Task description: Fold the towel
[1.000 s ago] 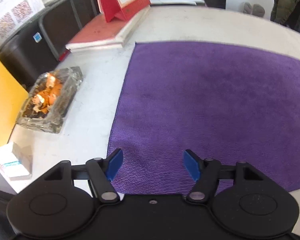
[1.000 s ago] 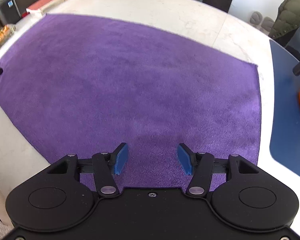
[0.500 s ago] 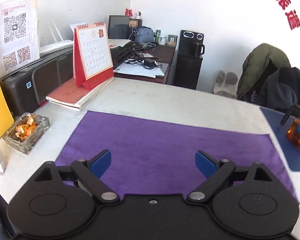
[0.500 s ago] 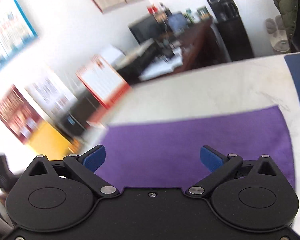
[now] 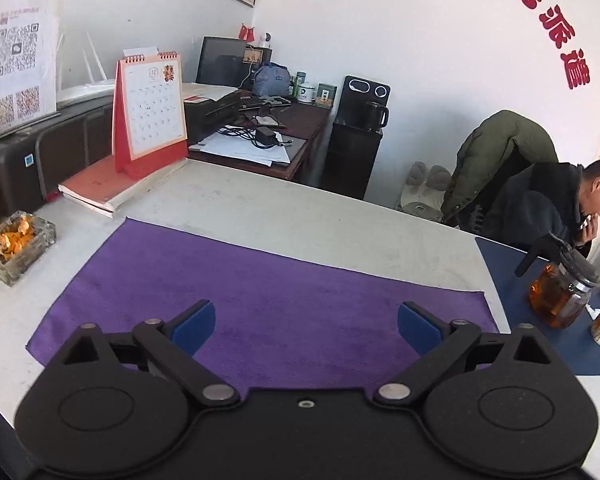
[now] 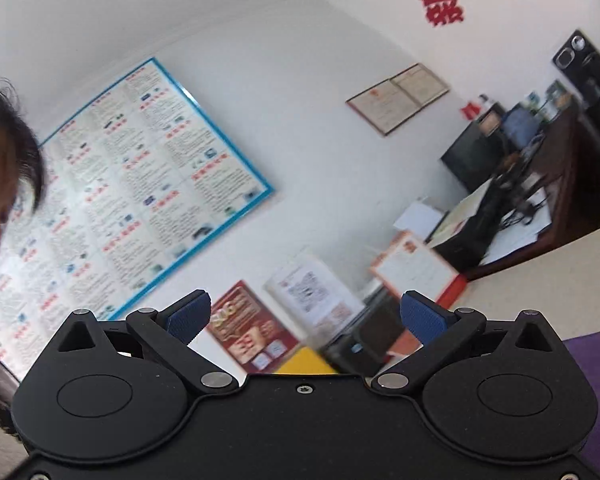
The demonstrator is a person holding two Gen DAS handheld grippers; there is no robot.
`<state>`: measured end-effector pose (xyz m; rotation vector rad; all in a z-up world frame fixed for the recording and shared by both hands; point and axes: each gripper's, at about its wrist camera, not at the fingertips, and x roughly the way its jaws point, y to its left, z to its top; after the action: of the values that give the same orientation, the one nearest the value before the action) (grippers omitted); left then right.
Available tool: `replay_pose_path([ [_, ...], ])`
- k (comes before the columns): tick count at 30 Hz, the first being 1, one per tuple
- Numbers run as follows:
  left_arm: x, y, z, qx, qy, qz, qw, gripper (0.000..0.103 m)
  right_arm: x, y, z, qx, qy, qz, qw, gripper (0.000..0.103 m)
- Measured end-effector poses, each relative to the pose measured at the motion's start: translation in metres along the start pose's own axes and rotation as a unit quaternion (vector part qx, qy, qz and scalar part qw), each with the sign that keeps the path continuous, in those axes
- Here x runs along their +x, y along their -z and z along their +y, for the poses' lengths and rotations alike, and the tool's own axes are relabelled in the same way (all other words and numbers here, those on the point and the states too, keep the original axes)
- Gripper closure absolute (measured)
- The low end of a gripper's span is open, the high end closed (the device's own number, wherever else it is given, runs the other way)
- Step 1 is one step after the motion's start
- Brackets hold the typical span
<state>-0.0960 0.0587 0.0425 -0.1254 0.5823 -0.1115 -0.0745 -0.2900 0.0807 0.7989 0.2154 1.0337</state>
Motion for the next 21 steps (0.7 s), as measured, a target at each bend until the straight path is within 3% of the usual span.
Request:
replay_pose_path([
  [2, -0.005, 0.002, -0.003, 0.005, 0.013, -0.014, 0.9998, 0.005, -0.007, -0.001, 0.0, -0.008, -0.032, -0.048, 0.998, 0.0],
  [4, -0.007, 0.003, -0.006, 0.01, 0.019, -0.019, 0.9996, 0.005, -0.001, -0.002, -0.019, 0.067, -0.061, -0.066, 0.994, 0.0],
  [5, -0.009, 0.003, -0.007, 0.012, 0.022, -0.022, 0.9995, 0.005, 0.005, -0.004, -0.032, 0.128, -0.086, -0.056, 0.987, 0.0],
  [7, -0.01, 0.004, -0.01, 0.021, 0.02, -0.023, 0.9993, 0.005, 0.011, -0.008, -0.038, 0.167, -0.113, -0.038, 0.979, 0.0],
  [9, -0.01, 0.006, -0.01, 0.018, 0.017, -0.025, 0.9994, 0.005, 0.011, -0.009, -0.033, 0.121, -0.158, -0.065, 0.978, 0.0],
  [11, -0.011, 0.006, -0.008, 0.005, 0.029, -0.02, 0.9994, 0.005, 0.007, -0.007, -0.028, 0.072, -0.21, -0.11, 0.969, 0.0],
  [14, -0.013, 0.005, -0.008, 0.009, 0.041, -0.017, 0.999, 0.005, 0.023, -0.008, -0.035, 0.122, -0.266, -0.093, 0.952, 0.0],
  [17, -0.014, 0.005, -0.01, 0.018, 0.046, -0.017, 0.9986, 0.005, 0.029, -0.011, -0.03, 0.096, -0.28, -0.065, 0.953, 0.0],
  [21, -0.016, 0.004, -0.007, 0.004, 0.047, -0.016, 0.9988, 0.005, 0.036, -0.017, -0.029, 0.096, -0.291, -0.075, 0.949, 0.0],
])
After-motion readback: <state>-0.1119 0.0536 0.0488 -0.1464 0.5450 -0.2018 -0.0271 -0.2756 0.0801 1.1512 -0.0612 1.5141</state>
